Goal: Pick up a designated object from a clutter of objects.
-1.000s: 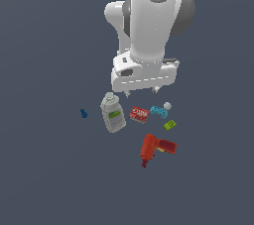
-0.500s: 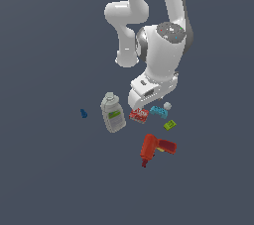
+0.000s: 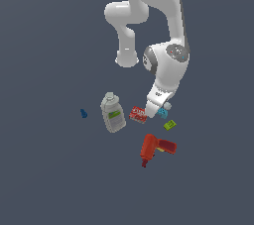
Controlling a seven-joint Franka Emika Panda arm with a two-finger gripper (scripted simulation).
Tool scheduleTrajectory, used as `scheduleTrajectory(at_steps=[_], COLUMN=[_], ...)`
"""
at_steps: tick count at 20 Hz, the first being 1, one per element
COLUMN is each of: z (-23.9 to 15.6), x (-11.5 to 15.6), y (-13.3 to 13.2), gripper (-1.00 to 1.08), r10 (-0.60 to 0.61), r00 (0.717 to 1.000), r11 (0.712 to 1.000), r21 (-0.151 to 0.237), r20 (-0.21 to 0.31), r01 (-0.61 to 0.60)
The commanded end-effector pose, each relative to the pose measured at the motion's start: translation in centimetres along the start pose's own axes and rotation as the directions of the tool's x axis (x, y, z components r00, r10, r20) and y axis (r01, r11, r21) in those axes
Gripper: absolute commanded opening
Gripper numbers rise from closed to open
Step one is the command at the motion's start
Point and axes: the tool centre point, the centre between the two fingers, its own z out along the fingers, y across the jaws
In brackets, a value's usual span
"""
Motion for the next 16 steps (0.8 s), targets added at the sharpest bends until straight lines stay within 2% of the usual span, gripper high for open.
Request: scheduleTrajectory(at_steps=[1, 8, 16], z=[1.2, 3.2, 3.7], x=[0.2, 0.5, 0.6], y=[-1.2, -3.3, -3.5], gripper=[1.0, 1.0, 1.0], r10=[-0.072, -0.187, -0.198], r00=[0.997, 0.982, 0.98], r11=[0.997, 0.982, 0.98], r21=[0.002, 0.006, 0.007], r20=[-0.005, -0.014, -0.014], r01=[0.072, 0.187, 0.198])
